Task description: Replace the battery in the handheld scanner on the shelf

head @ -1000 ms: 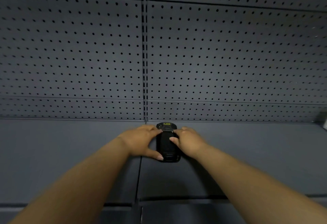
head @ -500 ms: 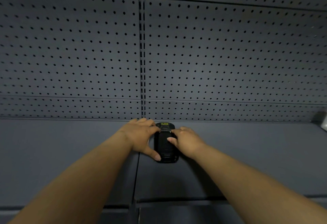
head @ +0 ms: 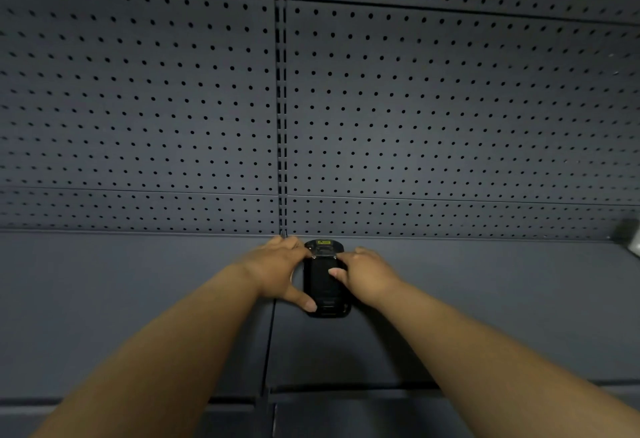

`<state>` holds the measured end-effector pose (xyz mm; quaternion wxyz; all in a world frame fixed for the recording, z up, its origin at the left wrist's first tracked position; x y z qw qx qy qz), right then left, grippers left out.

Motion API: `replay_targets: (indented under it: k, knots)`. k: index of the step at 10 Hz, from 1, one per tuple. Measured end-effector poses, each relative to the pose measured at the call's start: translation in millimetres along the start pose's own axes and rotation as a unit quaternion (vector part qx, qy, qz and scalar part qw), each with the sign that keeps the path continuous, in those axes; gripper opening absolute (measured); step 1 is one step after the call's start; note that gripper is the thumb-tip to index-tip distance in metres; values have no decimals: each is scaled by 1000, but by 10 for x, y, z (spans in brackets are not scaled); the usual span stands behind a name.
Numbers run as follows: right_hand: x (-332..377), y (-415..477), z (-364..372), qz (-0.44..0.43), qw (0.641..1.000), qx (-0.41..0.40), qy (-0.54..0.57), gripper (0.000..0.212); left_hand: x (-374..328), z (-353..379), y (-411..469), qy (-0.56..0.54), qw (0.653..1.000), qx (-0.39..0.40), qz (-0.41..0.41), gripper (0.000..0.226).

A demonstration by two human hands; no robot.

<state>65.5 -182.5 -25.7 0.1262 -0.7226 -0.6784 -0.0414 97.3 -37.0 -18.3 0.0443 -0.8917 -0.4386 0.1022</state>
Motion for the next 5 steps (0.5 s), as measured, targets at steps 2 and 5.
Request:
replay_targets:
  k: [2, 5]
  knots:
    - [-2, 0, 4, 18, 1000, 7, 15, 50, -3, 26, -38, 4, 1000, 3, -3, 99]
    - [-147, -104, -156, 56, 974, -5, 221, 51, 55, -1, -149, -47, 997, 4, -54, 80]
Point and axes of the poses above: each hand's wrist, its own y-axis towards the middle knuckle, its own z-axis out of the palm, x = y × z, the point moved 4 cm from there along y, towards the middle knuckle, and after that the axes turned 2 degrees about z, right-handed, at the moved point
